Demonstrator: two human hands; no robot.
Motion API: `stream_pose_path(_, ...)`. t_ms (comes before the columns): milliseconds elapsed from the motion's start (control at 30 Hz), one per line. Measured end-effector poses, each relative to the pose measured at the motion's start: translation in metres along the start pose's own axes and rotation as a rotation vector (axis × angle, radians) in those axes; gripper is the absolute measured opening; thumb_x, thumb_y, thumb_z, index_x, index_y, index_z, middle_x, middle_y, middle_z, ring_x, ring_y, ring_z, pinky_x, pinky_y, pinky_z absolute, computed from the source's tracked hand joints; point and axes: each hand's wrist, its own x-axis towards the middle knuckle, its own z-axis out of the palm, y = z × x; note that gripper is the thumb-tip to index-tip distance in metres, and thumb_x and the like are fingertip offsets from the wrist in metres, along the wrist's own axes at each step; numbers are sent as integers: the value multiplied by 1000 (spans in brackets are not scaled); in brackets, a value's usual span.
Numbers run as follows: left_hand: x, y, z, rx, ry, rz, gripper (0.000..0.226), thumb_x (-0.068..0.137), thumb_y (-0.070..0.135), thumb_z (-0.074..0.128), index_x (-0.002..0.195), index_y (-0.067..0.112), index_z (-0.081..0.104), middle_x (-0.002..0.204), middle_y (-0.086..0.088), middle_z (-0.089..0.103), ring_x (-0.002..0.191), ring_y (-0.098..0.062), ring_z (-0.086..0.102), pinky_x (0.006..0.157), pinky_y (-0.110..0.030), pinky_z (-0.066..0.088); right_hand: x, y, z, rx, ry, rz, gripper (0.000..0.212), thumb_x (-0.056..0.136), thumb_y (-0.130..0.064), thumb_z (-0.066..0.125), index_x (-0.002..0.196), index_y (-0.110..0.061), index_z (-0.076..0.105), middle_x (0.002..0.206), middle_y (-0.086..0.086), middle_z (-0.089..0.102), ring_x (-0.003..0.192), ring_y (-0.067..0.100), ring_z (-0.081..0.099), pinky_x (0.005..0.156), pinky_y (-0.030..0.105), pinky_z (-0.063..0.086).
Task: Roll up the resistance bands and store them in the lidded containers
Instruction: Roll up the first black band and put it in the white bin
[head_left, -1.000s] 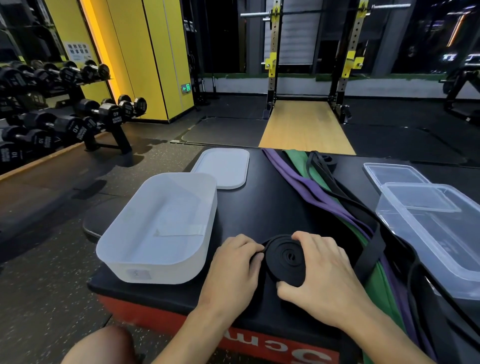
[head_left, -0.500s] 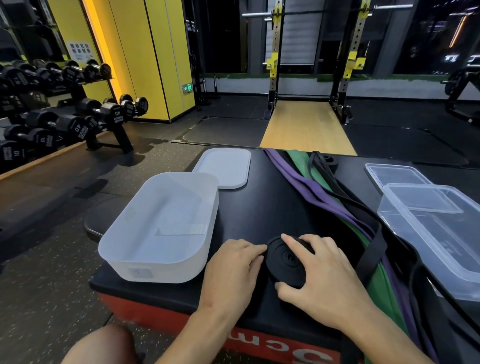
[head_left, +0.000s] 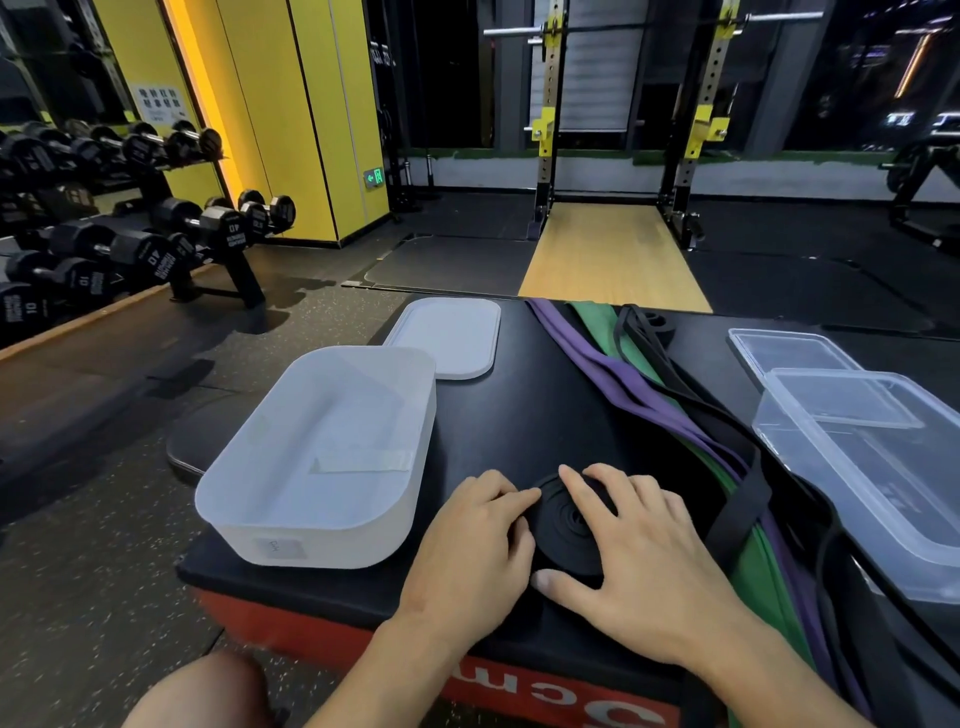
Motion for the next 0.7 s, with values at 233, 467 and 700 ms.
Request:
stream_pose_path(233,1,1,-4,-4,-31,-11,41,104,24,51,143,28,62,118,18,57,110,-2,52,97,-19,46,-1,5,-2,176,-62,-21,98,71,-66,40,160,-44,4,158,-21,8,145,10,11,121,32,24)
stream_pose_path(467,4,3,-10,-219,-9,-190,38,99,44,64,135,34,66,113,22,68,102,6,62,97,-20,51,-2,2,-2,202,29,16,110,63,-85,53,159,-41,21,131,-23,26,124,4,31,106,25,39)
stream_pose_path(700,15,9,-6,-457,16,-434,23,88,37,82,109,29,82,95,22,77,88,15,67,75,-2,48,-3,-5,-6,111,63,48,118,62,-88,50,162,-32,20,119,-14,24,116,9,34,102,24,38)
